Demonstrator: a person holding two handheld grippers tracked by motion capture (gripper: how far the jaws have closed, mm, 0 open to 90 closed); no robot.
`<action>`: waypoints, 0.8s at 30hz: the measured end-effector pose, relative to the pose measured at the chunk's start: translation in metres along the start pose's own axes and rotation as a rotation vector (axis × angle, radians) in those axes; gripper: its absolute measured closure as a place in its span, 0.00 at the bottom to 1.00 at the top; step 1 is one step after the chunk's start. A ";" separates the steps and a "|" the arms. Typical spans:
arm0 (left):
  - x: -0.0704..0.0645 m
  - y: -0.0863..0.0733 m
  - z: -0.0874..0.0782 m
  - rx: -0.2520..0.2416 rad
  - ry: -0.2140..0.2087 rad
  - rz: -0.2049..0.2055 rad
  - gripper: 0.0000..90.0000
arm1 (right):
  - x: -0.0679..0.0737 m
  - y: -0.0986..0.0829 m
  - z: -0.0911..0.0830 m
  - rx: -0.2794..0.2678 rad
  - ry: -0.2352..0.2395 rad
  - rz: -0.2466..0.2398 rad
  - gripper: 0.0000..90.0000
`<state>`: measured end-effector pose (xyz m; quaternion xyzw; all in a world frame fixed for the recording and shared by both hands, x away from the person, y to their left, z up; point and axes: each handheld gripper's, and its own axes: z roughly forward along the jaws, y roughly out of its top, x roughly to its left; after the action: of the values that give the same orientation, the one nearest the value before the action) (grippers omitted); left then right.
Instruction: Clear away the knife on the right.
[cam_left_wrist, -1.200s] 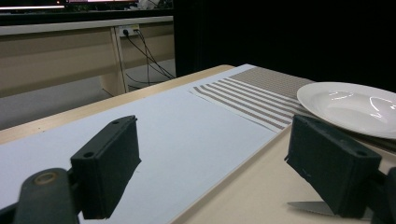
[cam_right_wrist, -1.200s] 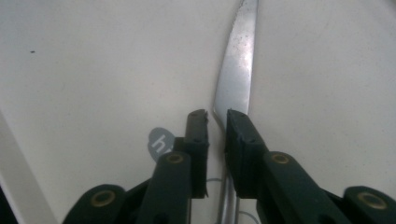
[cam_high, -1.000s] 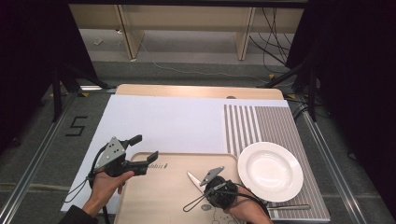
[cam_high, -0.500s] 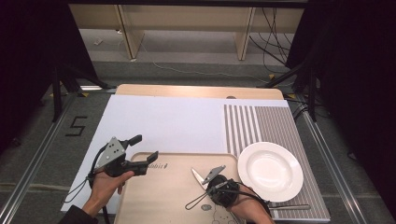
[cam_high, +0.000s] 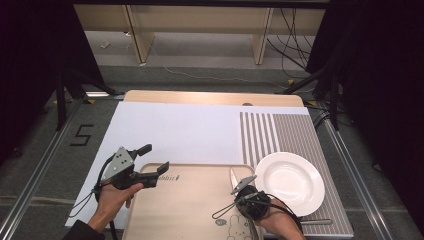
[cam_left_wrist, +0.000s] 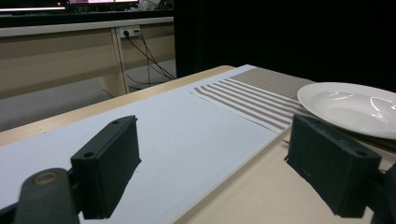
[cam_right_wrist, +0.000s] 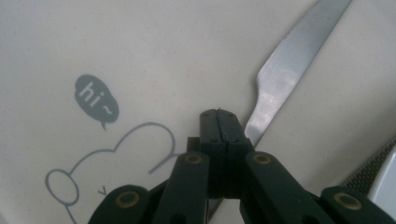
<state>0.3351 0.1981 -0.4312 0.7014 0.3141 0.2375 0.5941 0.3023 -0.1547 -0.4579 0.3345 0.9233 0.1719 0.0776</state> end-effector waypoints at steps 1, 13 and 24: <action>0.000 0.000 0.000 0.000 -0.001 0.002 0.18 | -0.002 -0.002 -0.001 0.001 0.005 0.002 1.00; 0.000 0.000 0.000 0.000 0.000 0.001 0.18 | -0.011 -0.013 -0.007 -0.001 0.019 0.046 1.00; 0.000 0.000 0.000 0.000 0.002 0.000 0.18 | -0.016 -0.020 -0.010 -0.004 0.036 0.066 1.00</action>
<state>0.3350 0.1985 -0.4309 0.7011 0.3146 0.2382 0.5939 0.3001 -0.1816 -0.4559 0.3616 0.9127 0.1822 0.0557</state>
